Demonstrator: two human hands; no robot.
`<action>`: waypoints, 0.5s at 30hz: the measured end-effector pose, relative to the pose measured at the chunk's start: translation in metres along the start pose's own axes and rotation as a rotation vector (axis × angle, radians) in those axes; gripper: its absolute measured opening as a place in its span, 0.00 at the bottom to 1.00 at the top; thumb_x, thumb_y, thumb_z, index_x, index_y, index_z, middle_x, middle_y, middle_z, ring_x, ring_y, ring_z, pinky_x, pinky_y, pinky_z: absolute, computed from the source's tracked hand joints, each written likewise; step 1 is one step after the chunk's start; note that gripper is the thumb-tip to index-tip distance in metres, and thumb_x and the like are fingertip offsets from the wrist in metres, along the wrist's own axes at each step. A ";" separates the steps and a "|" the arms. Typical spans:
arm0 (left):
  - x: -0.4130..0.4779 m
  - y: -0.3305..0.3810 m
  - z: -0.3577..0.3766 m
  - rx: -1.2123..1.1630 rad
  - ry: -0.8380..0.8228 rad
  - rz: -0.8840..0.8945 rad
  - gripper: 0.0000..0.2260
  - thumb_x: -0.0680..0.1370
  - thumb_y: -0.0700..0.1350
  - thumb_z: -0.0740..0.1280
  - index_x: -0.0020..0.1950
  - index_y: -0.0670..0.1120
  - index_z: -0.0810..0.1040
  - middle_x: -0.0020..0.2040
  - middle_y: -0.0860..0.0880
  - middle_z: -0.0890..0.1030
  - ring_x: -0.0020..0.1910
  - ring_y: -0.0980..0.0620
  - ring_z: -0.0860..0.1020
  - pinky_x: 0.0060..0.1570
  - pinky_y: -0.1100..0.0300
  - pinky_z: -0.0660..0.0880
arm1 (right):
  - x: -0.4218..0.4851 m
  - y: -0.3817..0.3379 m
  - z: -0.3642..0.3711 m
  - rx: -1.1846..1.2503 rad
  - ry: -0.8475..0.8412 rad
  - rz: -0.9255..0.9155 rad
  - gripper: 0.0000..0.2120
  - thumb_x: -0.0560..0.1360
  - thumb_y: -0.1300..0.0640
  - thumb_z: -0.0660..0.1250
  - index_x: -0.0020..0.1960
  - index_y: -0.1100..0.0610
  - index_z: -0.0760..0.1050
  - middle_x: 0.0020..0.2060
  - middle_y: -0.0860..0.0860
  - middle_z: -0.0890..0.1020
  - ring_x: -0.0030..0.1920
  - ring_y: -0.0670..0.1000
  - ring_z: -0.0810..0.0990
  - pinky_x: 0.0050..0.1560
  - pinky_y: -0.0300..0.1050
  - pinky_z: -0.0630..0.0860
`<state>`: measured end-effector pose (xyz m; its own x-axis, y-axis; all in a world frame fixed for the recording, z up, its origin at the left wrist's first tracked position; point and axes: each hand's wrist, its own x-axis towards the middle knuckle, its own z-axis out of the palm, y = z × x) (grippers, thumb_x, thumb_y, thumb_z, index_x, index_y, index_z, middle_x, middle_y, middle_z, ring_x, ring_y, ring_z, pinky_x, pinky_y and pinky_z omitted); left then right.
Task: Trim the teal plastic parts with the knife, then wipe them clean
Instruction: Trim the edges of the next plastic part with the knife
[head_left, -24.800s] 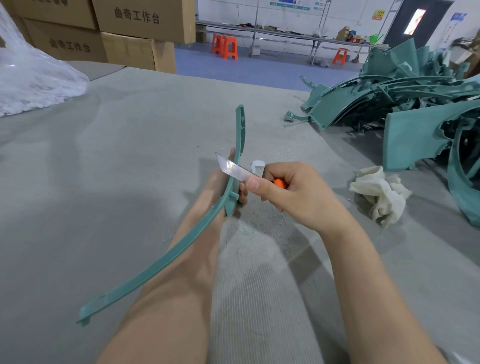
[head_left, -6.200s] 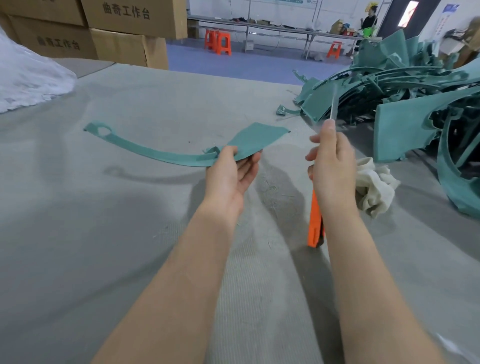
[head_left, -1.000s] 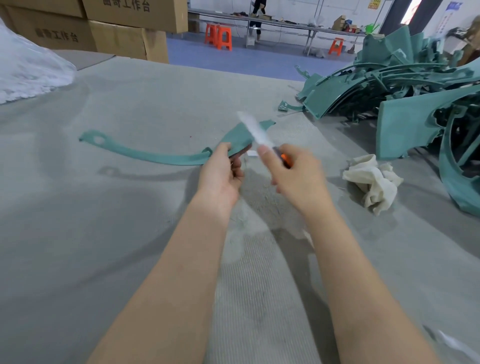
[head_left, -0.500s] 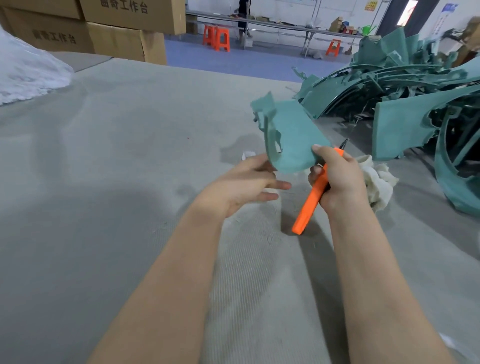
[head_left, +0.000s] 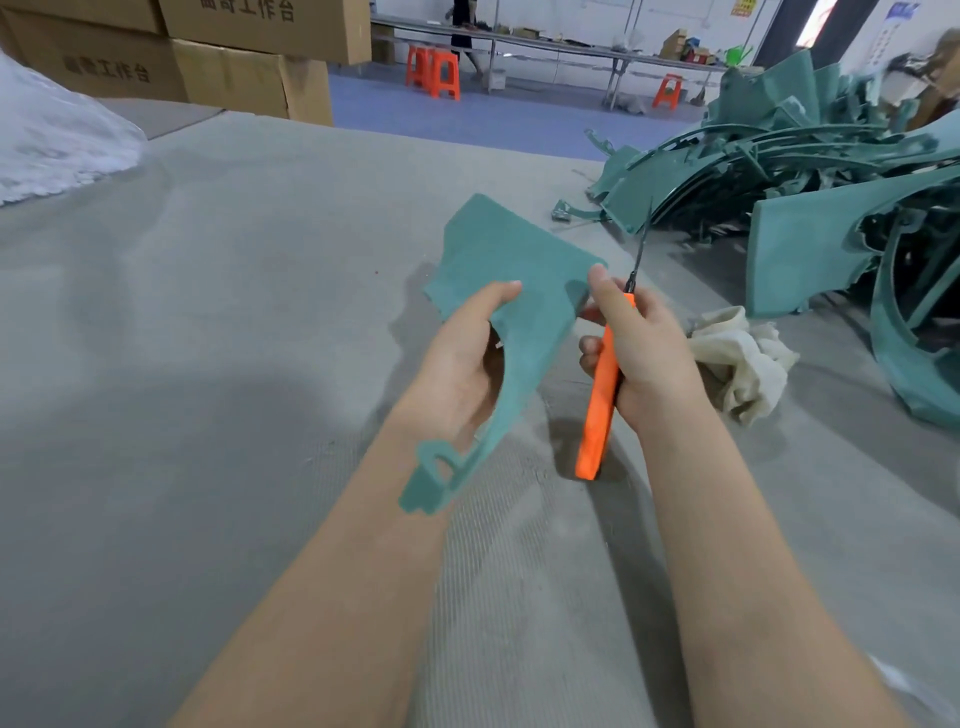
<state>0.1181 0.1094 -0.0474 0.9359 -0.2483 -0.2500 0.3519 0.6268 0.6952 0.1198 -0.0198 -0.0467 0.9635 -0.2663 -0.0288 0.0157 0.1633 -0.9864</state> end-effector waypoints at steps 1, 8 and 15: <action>0.000 0.002 -0.001 -0.075 0.026 0.012 0.11 0.80 0.44 0.60 0.51 0.40 0.80 0.42 0.45 0.83 0.35 0.50 0.80 0.32 0.65 0.76 | 0.000 0.000 0.001 -0.052 0.015 0.002 0.14 0.78 0.43 0.65 0.53 0.54 0.73 0.41 0.49 0.81 0.23 0.44 0.71 0.27 0.37 0.71; 0.000 0.011 -0.005 -0.568 0.038 0.172 0.08 0.76 0.39 0.67 0.38 0.40 0.78 0.37 0.45 0.82 0.34 0.50 0.80 0.37 0.61 0.80 | -0.002 0.001 0.001 -0.530 0.114 -0.364 0.24 0.81 0.41 0.55 0.44 0.61 0.75 0.31 0.55 0.79 0.27 0.52 0.75 0.32 0.49 0.73; 0.000 0.011 -0.002 -0.512 0.018 0.135 0.03 0.77 0.35 0.63 0.44 0.40 0.75 0.44 0.45 0.78 0.38 0.52 0.77 0.32 0.66 0.79 | -0.007 0.005 0.007 -0.762 0.074 -0.532 0.29 0.81 0.40 0.54 0.42 0.66 0.75 0.33 0.61 0.79 0.36 0.60 0.77 0.40 0.56 0.75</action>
<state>0.1218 0.1183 -0.0408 0.9719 -0.1305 -0.1960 0.1868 0.9340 0.3045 0.1147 -0.0107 -0.0507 0.8599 -0.1917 0.4730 0.2450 -0.6579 -0.7121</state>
